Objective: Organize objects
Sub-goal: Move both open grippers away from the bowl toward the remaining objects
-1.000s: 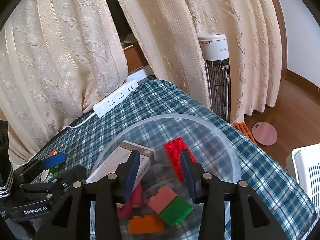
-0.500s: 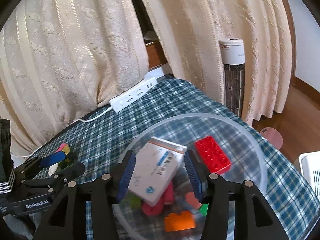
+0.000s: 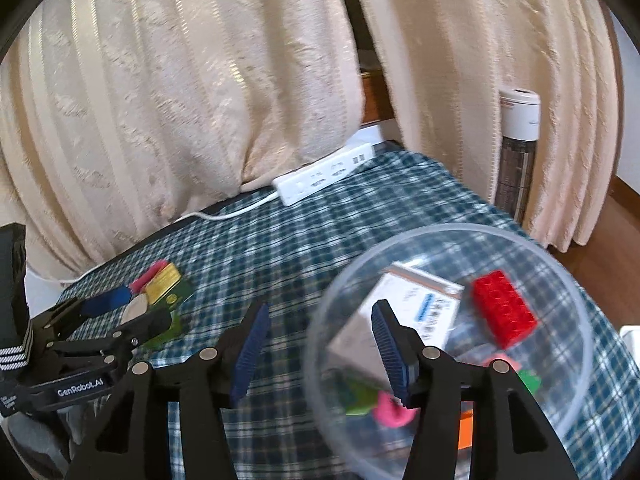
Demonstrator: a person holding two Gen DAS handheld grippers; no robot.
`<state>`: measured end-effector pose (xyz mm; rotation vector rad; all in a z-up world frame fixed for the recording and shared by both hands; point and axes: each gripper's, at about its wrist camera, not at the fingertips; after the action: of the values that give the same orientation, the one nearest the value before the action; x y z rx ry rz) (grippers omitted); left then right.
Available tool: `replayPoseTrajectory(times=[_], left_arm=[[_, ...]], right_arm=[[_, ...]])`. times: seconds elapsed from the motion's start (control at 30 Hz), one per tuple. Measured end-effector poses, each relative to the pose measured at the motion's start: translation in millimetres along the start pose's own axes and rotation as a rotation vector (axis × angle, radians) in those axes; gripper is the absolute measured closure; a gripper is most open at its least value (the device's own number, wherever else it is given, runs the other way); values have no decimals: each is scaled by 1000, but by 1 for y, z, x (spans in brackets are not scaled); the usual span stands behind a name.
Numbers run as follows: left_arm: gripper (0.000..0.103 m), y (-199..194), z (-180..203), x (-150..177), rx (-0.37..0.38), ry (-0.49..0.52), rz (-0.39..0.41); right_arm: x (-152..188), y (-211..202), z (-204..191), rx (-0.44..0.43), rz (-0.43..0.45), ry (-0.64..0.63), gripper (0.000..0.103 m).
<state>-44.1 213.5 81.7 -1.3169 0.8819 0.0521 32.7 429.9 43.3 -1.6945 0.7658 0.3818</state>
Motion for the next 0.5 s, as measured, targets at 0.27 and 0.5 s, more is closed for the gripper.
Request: replayPoseTrajectory(times=[0.27,0.5], left_arm=[[21,-8,-49,15,-57,-71,-3],[21,-12,-87,23,-98,-137,-5]], right_arm=[[4,19,-41,-45,-47,-76,34],[7,37,-77,-82,-95,-143,34]])
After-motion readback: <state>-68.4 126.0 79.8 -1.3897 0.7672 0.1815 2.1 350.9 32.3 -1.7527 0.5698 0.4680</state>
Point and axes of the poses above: each gripper's, at about its wrist camera, not at the fingertips, and y roughly the way its jaws point, z to its right, x to its underside, and after that the axes turned 10 degrees about -z, right-handed
